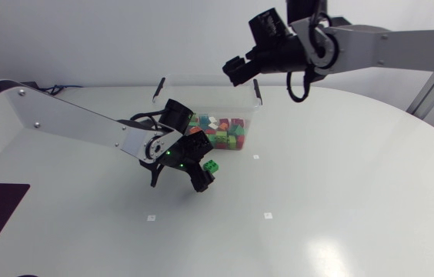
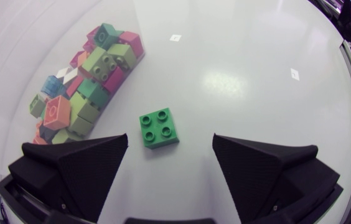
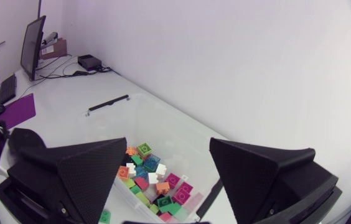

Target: Place the duplo bricks in the container

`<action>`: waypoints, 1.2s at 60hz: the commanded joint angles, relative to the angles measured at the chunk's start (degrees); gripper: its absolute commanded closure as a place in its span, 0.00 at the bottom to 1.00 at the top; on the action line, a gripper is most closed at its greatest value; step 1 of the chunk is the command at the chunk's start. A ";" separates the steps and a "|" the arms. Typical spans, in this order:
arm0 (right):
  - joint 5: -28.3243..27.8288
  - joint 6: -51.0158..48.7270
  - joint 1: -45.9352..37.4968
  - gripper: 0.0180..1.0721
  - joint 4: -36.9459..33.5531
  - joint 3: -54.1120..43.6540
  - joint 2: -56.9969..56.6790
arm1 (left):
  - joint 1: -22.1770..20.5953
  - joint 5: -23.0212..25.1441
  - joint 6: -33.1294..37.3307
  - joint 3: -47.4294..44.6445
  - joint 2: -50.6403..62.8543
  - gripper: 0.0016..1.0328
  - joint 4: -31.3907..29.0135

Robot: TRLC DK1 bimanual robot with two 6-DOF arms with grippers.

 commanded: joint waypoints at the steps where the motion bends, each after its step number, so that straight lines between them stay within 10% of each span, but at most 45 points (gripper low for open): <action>1: 0.23 0.55 -0.77 0.05 -0.84 -4.58 -5.26 | -0.15 -0.59 -2.07 2.91 2.55 0.13 -2.20; 32: 0.59 -1.12 -9.65 0.05 -2.42 -28.40 -32.07 | -0.76 -1.73 -5.76 13.54 8.87 0.29 -13.10; 51: 2.17 -1.30 -12.46 0.05 -2.68 -37.45 -43.93 | -0.76 -2.79 -6.82 15.56 10.46 0.70 -15.56; 72: 4.72 -1.30 -17.30 0.05 -1.45 -45.01 -53.69 | -0.76 -3.14 -6.55 13.28 7.29 0.72 -16.79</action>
